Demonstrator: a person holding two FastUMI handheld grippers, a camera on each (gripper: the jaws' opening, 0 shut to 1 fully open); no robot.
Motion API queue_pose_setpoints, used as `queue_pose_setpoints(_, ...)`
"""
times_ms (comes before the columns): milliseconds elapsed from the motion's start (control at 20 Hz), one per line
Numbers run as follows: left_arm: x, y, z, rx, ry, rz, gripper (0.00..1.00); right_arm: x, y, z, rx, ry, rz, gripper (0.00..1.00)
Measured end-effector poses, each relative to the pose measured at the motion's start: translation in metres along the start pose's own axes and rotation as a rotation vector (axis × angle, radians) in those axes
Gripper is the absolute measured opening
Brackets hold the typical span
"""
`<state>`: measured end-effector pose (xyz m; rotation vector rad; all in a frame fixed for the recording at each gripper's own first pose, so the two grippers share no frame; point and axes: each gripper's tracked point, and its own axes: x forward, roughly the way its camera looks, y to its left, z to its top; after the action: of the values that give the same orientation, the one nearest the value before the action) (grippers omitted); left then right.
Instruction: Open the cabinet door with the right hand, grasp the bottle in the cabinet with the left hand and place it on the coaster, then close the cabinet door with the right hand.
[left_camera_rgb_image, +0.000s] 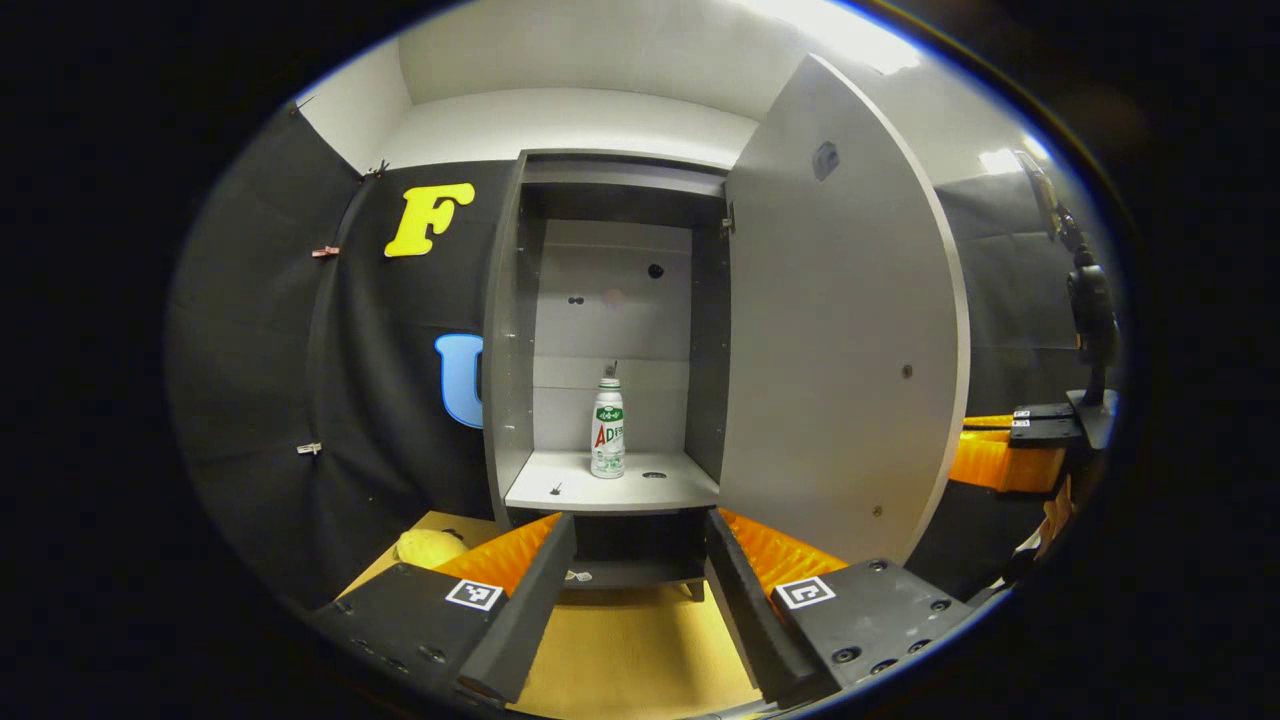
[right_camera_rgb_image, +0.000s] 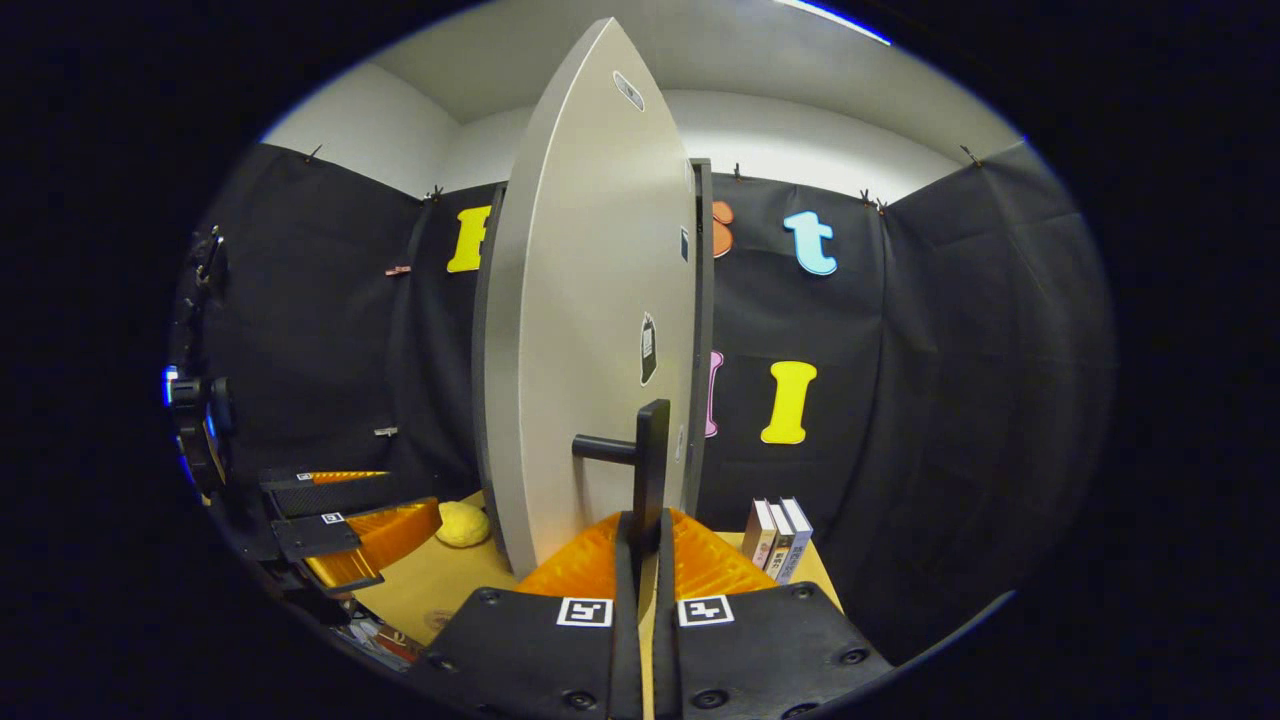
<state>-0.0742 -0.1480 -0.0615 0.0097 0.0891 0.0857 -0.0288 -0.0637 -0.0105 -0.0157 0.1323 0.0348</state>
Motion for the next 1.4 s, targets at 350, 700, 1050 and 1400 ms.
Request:
queue_pose_setpoints(350, -0.003, 0.007, -0.003, 0.008, 0.005, 0.006, 0.84, 0.002, -0.026, -0.013, 0.034, 0.041, -0.064, 0.06)
queue_pose_setpoints(700, 0.012, 0.013, -0.002, 0.032, -0.003, -0.014, 0.83, -0.002, -0.033, -0.018, -0.008, 0.035, -0.077, 0.05)
queue_pose_setpoints(1050, 0.103, 0.041, 0.022, 0.079, -0.067, -0.064, 0.84, -0.031, -0.040, -0.019, 0.004, 0.023, -0.153, 0.10)
queue_pose_setpoints(1400, 0.234, 0.065, 0.030, 0.054, -0.084, -0.140, 0.84, -0.076, -0.039, 0.001, 0.068, -0.056, -0.338, 0.11)
